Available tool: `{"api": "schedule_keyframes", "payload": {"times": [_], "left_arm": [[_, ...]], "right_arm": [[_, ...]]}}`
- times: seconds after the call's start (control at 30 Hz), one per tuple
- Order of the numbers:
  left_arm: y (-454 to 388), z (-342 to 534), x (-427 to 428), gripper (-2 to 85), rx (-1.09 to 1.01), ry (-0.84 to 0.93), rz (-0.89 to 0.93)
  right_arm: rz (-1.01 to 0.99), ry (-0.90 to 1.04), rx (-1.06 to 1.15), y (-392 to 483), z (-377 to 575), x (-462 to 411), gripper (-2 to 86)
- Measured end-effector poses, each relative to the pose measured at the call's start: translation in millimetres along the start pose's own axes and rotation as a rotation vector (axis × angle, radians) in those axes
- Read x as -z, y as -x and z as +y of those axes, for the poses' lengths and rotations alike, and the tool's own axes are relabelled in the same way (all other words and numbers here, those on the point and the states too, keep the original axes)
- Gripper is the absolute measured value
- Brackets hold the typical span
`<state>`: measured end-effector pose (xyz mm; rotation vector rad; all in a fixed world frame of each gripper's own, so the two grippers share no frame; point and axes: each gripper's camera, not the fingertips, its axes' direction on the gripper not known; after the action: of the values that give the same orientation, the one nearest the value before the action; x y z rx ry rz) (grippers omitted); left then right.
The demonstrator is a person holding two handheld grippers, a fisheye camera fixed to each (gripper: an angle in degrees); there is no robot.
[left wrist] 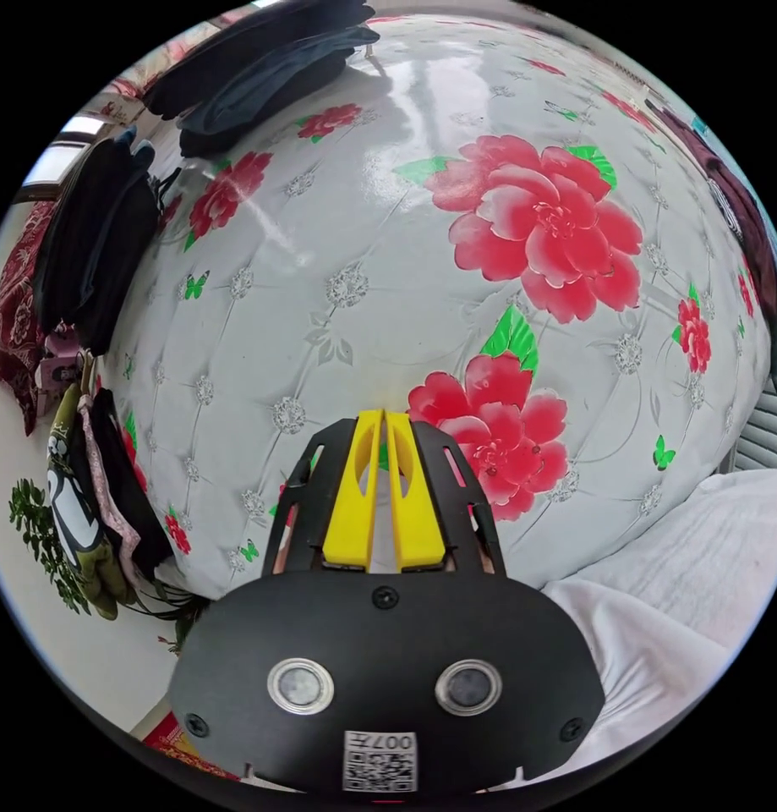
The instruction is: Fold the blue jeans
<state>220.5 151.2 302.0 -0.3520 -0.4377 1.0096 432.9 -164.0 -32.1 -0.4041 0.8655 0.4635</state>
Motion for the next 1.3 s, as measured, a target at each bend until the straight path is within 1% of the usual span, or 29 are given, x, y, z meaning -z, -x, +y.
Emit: {"api": "schedule_keyframes", "payload": {"times": [0.03, 0.1, 0.13, 0.17, 0.2, 0.27, 0.3, 0.4, 0.43, 0.5, 0.57, 0.6, 0.67, 0.7, 0.73, 0.77, 0.8, 0.9, 0.97, 1.0, 1.07, 1.13, 1.2, 1.27, 1.3], "left_arm": [[3, 6, -3, -1.0, -0.012, -0.019, 0.003], [9, 17, -7, -1.0, -0.014, -0.047, 0.022], [16, 24, -10, -1.0, 0.0, -0.066, 0.047], [20, 27, -11, -1.0, 0.012, -0.075, 0.061], [29, 35, -15, -1.0, 0.042, -0.094, 0.095], [44, 46, -21, -1.0, 0.089, -0.119, 0.169], [55, 55, -26, -1.0, 0.123, -0.135, 0.229], [80, 82, -39, -0.9, 0.191, -0.183, 0.458], [90, 97, -41, -0.8, 0.22, -0.226, 0.528], [101, 119, -43, -0.6, 0.235, -0.293, 0.588], [110, 142, -44, -0.1, 0.231, -0.341, 0.6], [115, 157, -45, 0.6, 0.224, -0.369, 0.6], [126, 181, -49, 1.6, 0.235, -0.392, 0.59], [135, 197, -52, 1.8, 0.262, -0.396, 0.578], [145, 215, -55, 1.7, 0.302, -0.404, 0.566], [151, 224, -57, 1.6, 0.326, -0.411, 0.562], [162, 243, -61, 0.7, 0.384, -0.416, 0.542], [181, 291, -68, 0.6, 0.474, -0.423, 0.456], [187, 317, -70, 2.3, 0.503, -0.425, 0.425], [188, 332, -69, 3.9, 0.511, -0.424, 0.419], [185, 348, -68, 5.7, 0.498, -0.432, 0.427], [169, 354, -66, 8.4, 0.424, -0.44, 0.452], [150, 344, -70, 9.5, 0.353, -0.425, 0.455], [131, 326, -77, 9.1, 0.302, -0.393, 0.409], [119, 310, -83, 8.4, 0.285, -0.361, 0.353]], "right_arm": [[-0.028, -0.035, 0.024, 8, 6, 18, -0.1], [-0.158, -0.112, 0.061, 20, 14, 45, -0.2], [-0.256, -0.158, 0.078, 28, 17, 60, -0.2], [-0.332, -0.154, 0.083, 39, 17, 70, -0.2], [-0.358, -0.154, 0.098, 47, 17, 74, -0.2], [-0.429, -0.186, 0.2, 91, 23, 90, -0.2], [-0.443, -0.188, 0.229, 103, 25, 93, -0.2], [-0.566, -0.178, 0.389, 168, 43, 107, -0.1], [-0.636, -0.154, 0.466, 197, 56, 112, -0.1], [-0.781, -0.116, 0.588, 240, 80, 120, -0.1], [-1.061, 0.004, 0.775, 302, 119, 132, 0.1], [-1.126, 0.043, 0.826, 319, 130, 136, 0.2], [-1.315, 0.207, 1.069, 385, 178, 154, 0.9], [-1.327, 0.229, 1.16, 398, 188, 160, 1.1], [-1.295, 0.248, 1.316, 416, 202, 171, 1.8], [-1.237, 0.231, 1.37, 423, 205, 176, 2.5], [-1.219, 0.211, 1.369, 422, 204, 176, 2.9], [-1.155, 0.15, 1.21, 404, 180, 155, 5.0], [-1.064, 0.129, 1.0, 375, 154, 124, 6.8], [-1.038, 0.118, 0.944, 365, 148, 117, 7.3], [-0.915, 0.073, 0.741, 323, 128, 91, 8.7], [-0.854, 0.062, 0.657, 301, 118, 77, 9.5], [-0.821, 0.101, 0.659, 294, 112, 65, 9.9], [-0.805, 0.165, 0.704, 304, 113, 52, 9.1], [-0.812, 0.182, 0.72, 308, 114, 50, 8.7]]}}
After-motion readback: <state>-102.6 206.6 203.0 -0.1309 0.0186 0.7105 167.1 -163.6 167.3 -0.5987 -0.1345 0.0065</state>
